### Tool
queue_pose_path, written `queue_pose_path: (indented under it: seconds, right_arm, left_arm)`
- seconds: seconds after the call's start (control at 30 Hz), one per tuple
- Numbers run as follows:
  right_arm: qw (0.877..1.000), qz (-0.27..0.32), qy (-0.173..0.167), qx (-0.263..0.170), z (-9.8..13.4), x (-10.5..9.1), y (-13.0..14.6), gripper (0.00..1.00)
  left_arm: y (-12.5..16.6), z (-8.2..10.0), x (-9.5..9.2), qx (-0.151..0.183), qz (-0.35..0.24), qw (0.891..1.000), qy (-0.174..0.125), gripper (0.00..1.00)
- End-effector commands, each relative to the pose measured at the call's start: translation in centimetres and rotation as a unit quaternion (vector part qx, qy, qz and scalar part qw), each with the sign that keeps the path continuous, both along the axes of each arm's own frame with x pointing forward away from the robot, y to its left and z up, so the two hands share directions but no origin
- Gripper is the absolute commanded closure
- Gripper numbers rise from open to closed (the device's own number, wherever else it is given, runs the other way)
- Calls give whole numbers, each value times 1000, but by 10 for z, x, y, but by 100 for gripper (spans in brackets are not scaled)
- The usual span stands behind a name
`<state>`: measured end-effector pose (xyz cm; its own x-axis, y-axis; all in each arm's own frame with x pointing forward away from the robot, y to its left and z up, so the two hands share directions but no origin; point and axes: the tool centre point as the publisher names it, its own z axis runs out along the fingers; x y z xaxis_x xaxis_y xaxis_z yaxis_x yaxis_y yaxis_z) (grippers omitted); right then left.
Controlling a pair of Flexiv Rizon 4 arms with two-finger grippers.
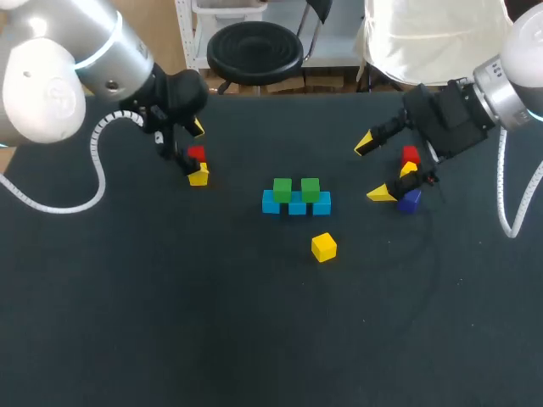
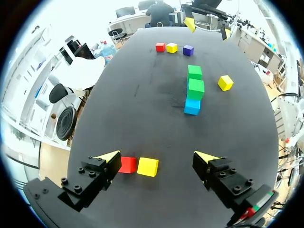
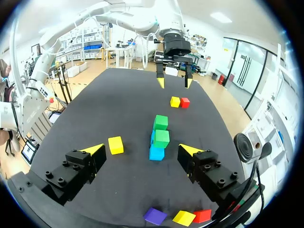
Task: Place the blue cubes, place green cubes on the blue cubes, place the yellow cubes on the green cubes, then place the red cubes on the yellow cubes, and place purple cube on the red cubes.
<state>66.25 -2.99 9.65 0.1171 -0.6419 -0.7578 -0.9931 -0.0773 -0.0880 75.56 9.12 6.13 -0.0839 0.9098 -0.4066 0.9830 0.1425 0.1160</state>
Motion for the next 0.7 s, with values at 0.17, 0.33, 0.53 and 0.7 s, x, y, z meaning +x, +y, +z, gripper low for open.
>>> queue_pose_path:
  seconds: [0.17,0.33,0.53,0.7]
  right_arm:
    - [1000,0,0,1,0,0,0,0]
    - [1000,0,0,1,0,0,0,0]
    - [1000,0,0,1,0,0,0,0]
    - [1000,0,0,1,0,0,0,0]
  left_arm:
    - [2,13,4,-10,-17,1000,-5,0]
    - [7,27,5,-17,-17,1000,-12,0]
    - [15,31,6,-47,-10,999,-4,0]
    - [18,31,5,-54,-5,999,-1,0]
